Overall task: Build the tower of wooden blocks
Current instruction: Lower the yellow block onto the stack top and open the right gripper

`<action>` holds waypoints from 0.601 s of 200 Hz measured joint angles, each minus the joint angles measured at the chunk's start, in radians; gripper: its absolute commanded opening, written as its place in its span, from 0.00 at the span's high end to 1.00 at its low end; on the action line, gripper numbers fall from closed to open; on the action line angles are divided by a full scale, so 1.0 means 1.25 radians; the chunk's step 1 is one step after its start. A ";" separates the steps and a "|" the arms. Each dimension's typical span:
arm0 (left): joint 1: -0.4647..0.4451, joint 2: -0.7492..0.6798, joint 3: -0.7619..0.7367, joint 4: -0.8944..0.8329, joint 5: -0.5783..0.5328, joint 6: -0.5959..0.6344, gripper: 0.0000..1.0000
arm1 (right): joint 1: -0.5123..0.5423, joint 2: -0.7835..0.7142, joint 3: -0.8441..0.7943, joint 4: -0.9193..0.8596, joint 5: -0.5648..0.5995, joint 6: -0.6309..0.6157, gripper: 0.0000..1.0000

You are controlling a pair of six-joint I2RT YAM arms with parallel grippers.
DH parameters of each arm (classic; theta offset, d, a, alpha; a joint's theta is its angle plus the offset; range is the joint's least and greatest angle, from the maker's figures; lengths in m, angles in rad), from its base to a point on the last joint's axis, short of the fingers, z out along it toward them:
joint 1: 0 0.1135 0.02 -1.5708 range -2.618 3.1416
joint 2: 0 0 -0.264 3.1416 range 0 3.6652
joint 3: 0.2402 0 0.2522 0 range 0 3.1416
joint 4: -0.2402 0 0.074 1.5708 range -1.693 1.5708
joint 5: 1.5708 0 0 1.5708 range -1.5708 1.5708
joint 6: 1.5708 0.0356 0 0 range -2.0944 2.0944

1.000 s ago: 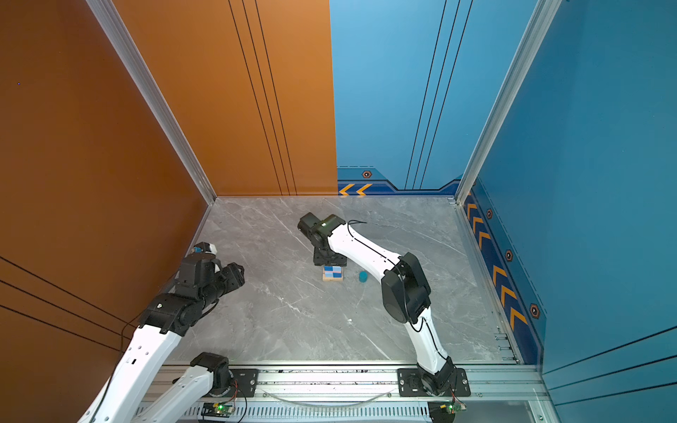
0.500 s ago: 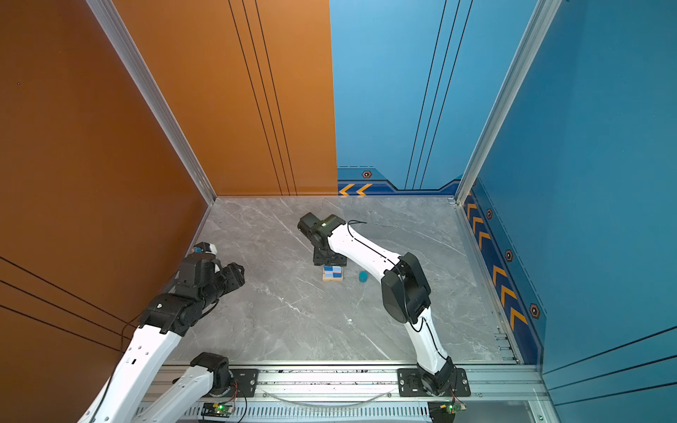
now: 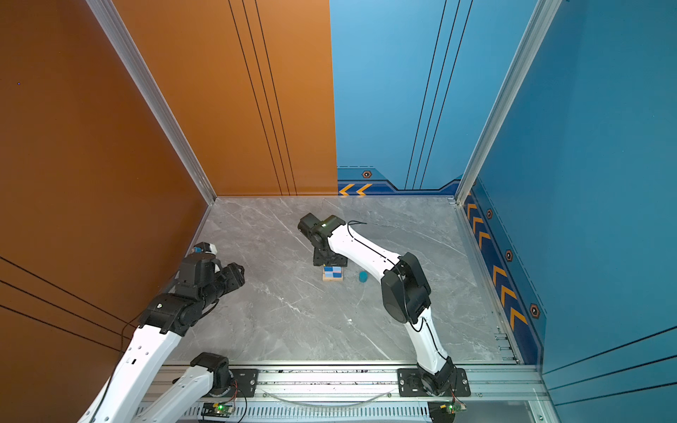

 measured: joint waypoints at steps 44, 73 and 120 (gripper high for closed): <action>0.000 0.000 0.000 0.000 0.000 0.000 0.38 | 0.000 0.000 -0.013 0.000 0.000 0.002 0.31; 0.000 0.000 0.000 0.000 0.000 0.000 0.38 | 0.000 0.000 -0.013 0.000 0.000 0.002 0.30; 0.000 0.000 0.000 0.000 0.000 0.000 0.38 | 0.000 0.000 -0.013 0.000 0.000 0.002 0.26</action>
